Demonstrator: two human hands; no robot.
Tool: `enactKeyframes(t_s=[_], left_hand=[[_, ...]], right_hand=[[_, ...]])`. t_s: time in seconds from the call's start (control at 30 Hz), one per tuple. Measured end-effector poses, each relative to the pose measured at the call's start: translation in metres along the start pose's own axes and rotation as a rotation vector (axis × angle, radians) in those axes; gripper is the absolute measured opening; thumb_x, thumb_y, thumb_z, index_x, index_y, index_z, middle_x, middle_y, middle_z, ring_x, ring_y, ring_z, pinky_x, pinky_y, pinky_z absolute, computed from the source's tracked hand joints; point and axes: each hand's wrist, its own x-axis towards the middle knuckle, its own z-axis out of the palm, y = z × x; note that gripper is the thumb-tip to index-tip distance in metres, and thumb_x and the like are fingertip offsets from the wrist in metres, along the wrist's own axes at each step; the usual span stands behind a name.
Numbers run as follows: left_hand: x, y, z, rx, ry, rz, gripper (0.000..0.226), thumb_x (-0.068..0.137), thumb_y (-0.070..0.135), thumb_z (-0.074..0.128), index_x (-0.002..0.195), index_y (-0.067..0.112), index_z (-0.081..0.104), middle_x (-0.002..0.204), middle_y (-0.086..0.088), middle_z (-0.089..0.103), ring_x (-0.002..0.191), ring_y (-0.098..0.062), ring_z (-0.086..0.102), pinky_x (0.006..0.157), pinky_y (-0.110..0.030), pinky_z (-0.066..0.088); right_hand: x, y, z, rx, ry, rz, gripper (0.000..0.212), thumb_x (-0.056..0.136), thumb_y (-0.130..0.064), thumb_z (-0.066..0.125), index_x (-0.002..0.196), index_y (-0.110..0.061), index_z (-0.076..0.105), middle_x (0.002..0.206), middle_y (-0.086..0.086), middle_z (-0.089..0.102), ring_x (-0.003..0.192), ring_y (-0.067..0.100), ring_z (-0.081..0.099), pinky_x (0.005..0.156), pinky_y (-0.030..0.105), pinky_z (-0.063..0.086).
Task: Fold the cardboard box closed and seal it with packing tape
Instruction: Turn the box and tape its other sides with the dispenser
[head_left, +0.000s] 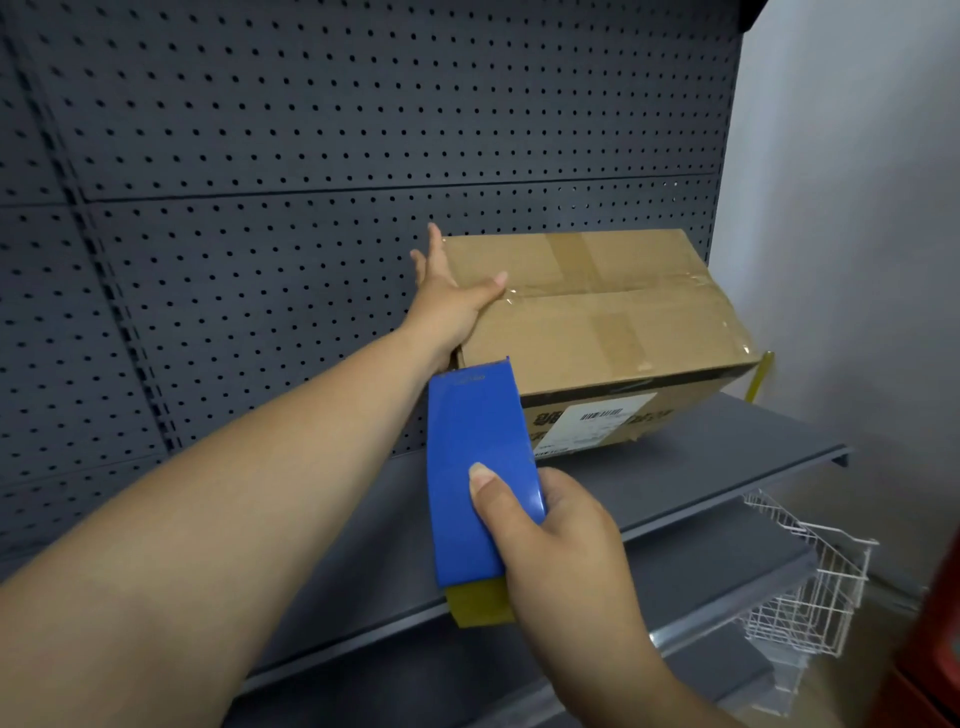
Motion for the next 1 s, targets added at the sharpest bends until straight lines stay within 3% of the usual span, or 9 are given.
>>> enactKeyframes(t_s=[0.1,0.2,0.4,0.57,0.8,1.0], left_hand=[[0.009,-0.006,0.001,-0.052,-0.01,-0.004,0.1,0.082,0.03,0.069,0.146,0.039,-0.008,0.157,0.003,-0.015,0.144,-0.021,0.01,0.115,-0.044,0.023],[0.017,-0.008,0.0,-0.124,-0.03,-0.027,0.1,0.081,0.026,0.07,0.145,0.043,-0.005,0.158,0.003,-0.007,0.142,-0.022,0.02,0.111,-0.046,0.032],[0.019,-0.002,-0.003,-0.034,-0.032,-0.023,0.094,0.087,0.023,0.063,0.146,0.036,-0.009,0.157,0.004,-0.01,0.144,-0.018,0.008,0.116,-0.036,0.016],[0.014,0.001,-0.002,0.005,-0.038,-0.028,0.092,0.089,0.022,0.06,0.146,0.034,-0.011,0.157,0.003,-0.013,0.145,-0.017,0.002,0.113,-0.032,0.015],[0.015,0.002,-0.002,0.015,-0.033,-0.054,0.095,0.088,0.022,0.062,0.145,0.036,-0.013,0.156,0.004,-0.016,0.145,-0.019,0.003,0.116,-0.045,0.019],[0.016,0.003,0.002,0.003,0.01,-0.062,0.093,0.088,0.022,0.063,0.145,0.039,-0.009,0.155,0.002,-0.02,0.145,-0.022,0.002,0.113,-0.046,0.026]], right_hand=[[0.004,-0.001,0.0,-0.016,0.01,0.019,0.035,0.074,-0.053,0.054,0.079,-0.019,0.063,0.079,-0.005,0.067,0.07,0.005,0.063,0.062,0.024,0.051],[0.008,-0.002,0.001,-0.029,0.015,0.021,0.034,0.076,-0.052,0.056,0.079,-0.019,0.063,0.079,-0.005,0.067,0.071,0.005,0.063,0.061,0.022,0.05],[0.014,-0.001,0.002,-0.05,0.02,0.004,0.036,0.076,-0.053,0.055,0.081,-0.019,0.063,0.081,-0.005,0.067,0.074,0.004,0.062,0.062,0.021,0.05],[0.009,0.001,-0.001,-0.027,0.042,0.01,0.032,0.075,-0.052,0.055,0.076,-0.02,0.062,0.075,-0.005,0.064,0.068,0.001,0.06,0.051,0.01,0.043],[-0.006,0.012,-0.012,-0.043,0.049,0.073,0.024,0.08,-0.044,0.06,0.071,-0.021,0.06,0.066,-0.005,0.06,0.065,-0.017,0.052,0.05,0.004,0.04],[-0.009,0.018,-0.013,0.0,0.054,0.106,0.024,0.079,-0.042,0.062,0.071,-0.019,0.063,0.067,-0.005,0.063,0.062,-0.009,0.057,0.049,0.006,0.041]])
